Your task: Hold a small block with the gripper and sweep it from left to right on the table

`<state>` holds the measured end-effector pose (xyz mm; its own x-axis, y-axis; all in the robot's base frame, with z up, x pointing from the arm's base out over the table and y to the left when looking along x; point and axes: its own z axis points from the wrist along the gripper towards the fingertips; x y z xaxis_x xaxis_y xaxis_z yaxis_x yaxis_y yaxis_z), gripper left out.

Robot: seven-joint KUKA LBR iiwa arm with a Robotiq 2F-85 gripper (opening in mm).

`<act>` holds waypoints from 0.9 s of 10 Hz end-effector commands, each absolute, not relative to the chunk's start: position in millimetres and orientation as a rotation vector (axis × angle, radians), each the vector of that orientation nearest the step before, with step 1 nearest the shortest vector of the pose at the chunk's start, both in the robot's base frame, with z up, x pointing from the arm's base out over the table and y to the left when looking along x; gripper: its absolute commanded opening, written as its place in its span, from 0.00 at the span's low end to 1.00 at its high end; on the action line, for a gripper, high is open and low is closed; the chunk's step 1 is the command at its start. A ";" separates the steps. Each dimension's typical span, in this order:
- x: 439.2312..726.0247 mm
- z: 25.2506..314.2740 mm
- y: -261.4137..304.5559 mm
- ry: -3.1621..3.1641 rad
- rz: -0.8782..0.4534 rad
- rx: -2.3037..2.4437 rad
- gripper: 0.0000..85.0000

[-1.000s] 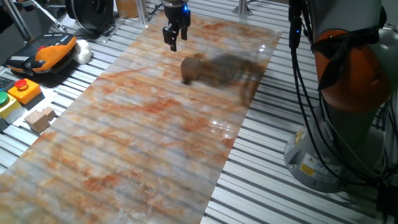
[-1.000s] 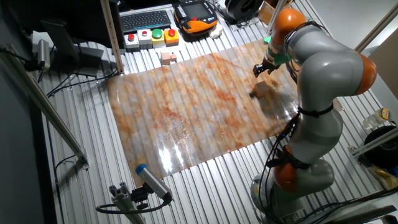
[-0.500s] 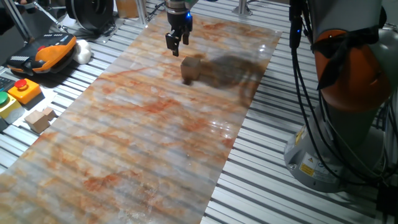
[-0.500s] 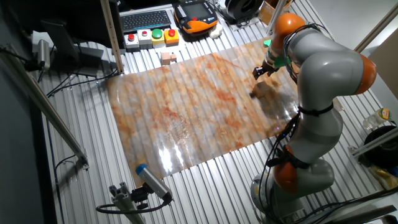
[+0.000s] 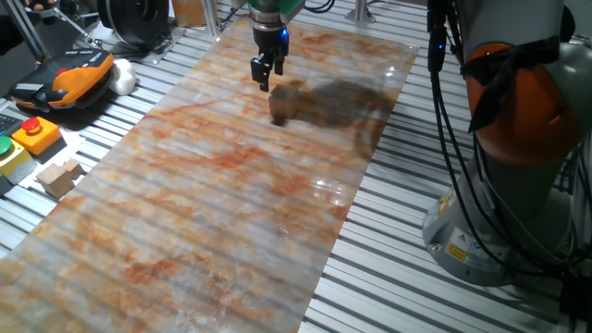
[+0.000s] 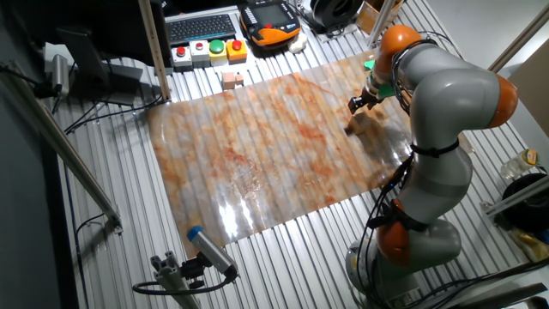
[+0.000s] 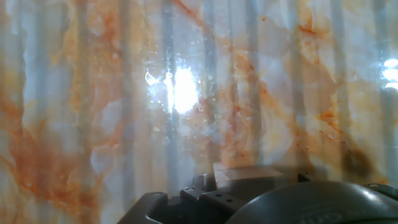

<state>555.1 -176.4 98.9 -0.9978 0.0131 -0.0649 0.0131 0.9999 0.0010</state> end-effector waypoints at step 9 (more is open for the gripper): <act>551.7 93.4 -178.7 3.086 0.002 0.013 0.80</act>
